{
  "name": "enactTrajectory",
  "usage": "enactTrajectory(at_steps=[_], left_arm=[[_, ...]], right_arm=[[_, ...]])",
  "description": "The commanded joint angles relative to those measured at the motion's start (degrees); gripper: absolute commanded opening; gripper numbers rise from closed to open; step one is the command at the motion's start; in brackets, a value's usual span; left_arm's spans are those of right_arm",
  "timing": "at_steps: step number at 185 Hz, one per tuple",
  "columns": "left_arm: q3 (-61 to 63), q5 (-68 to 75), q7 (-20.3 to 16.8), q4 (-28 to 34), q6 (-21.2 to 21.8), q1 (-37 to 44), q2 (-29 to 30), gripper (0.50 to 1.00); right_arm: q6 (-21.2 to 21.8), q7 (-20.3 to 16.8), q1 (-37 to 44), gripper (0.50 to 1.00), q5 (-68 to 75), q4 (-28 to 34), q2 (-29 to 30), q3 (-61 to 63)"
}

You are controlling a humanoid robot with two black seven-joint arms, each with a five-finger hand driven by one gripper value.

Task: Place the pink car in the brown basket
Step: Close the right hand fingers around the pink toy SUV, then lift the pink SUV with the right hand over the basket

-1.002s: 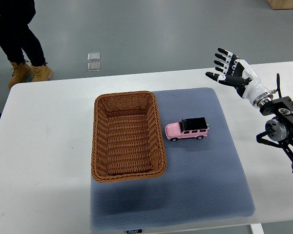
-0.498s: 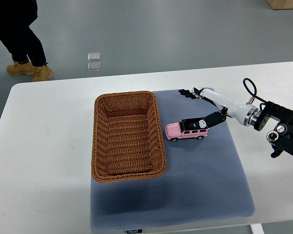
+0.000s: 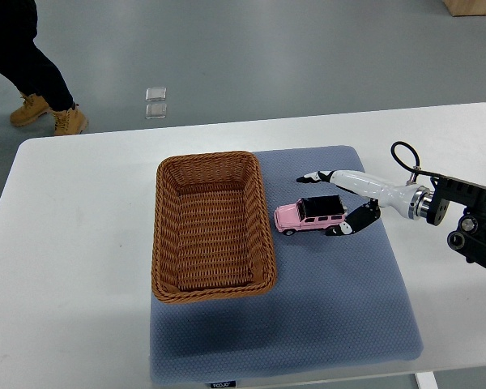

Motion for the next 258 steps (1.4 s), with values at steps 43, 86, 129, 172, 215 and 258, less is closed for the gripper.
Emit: enactTrajectory(at_steps=[43, 86, 129, 172, 215, 258], left_arm=[[0.18, -0.02, 0.01, -0.08, 0.00, -0.06, 0.00, 1.000], [0.09, -0.02, 0.01, -0.08, 0.00, 0.02, 0.00, 1.000], [0.09, -0.02, -0.07, -0.08, 0.00, -0.06, 0.00, 1.000], [0.09, -0.02, -0.07, -0.17, 0.00, -0.06, 0.00, 1.000], [0.18, -0.02, 0.01, -0.43, 0.00, -0.06, 0.00, 1.000], [0.26, -0.02, 0.01, -0.43, 0.00, -0.06, 0.00, 1.000]], right_arm=[[-0.40, -1.36, 0.87, 0.909, -1.18, -1.74, 0.18, -0.30], [-0.31, -1.36, 1.23, 0.856, -1.18, -2.09, 0.79, -0.48], [-0.23, -1.36, 1.23, 0.832, -1.18, -2.88, 0.79, -1.62], [-0.14, -1.28, 1.31, 0.783, -1.27, -3.94, 0.79, -1.97], [0.30, -1.28, 2.10, 0.615, -1.27, -5.08, 0.88, -3.29], [0.04, -1.01, 3.60, 0.500, -0.30, -5.43, 0.71, -2.85]])
